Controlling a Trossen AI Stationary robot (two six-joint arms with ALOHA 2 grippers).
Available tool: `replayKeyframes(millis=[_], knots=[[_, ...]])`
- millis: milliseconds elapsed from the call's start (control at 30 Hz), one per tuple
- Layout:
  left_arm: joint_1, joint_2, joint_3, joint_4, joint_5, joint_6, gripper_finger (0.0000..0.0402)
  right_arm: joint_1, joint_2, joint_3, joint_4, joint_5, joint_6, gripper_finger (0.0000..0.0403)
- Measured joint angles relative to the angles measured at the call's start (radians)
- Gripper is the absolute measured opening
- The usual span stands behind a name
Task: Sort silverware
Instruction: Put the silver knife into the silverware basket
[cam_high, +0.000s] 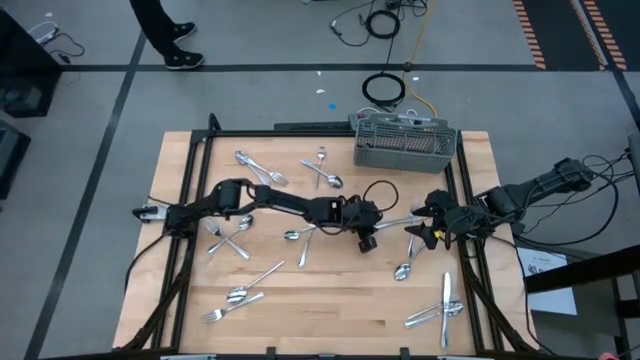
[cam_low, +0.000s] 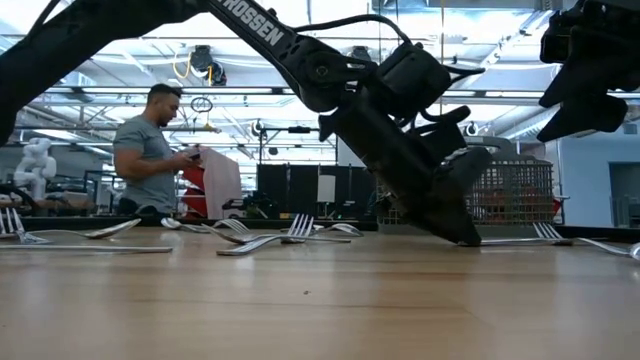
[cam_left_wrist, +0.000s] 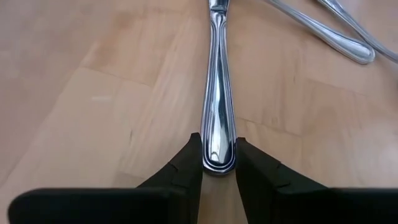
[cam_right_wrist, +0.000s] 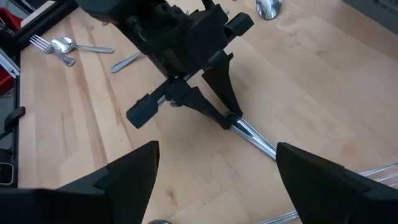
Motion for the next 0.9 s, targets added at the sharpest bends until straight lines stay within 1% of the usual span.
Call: replayKeyframes(millis=[200, 367, 500, 567, 700, 900], knots=[[0.001, -0.002, 0.000, -0.018, 0.040, -0.001, 0.0089, 0.000, 0.034, 0.000, -0.002, 0.005, -0.072, 0.0313], [0.001, -0.004, 0.001, -0.036, 0.076, 0.008, 0.0089, -0.013, 0.130, 0.000, -0.003, 0.004, -0.178, 0.0313], [-0.002, -0.005, 0.001, -0.039, 0.077, 0.054, 0.0089, -0.070, 0.215, 0.000, -0.003, -0.005, -0.262, 0.0313], [-0.002, -0.008, 0.001, -0.044, 0.077, 0.079, 0.0089, -0.108, 0.256, 0.000, -0.006, -0.033, -0.296, 0.0313], [-0.005, -0.009, 0.001, -0.052, 0.073, 0.151, 0.0089, -0.176, 0.344, 0.000, -0.018, -0.143, -0.359, 0.0313], [-0.006, -0.010, 0.001, -0.055, 0.066, 0.185, 0.0089, -0.220, 0.477, 0.000, 0.007, -0.164, -0.439, 0.0313]])
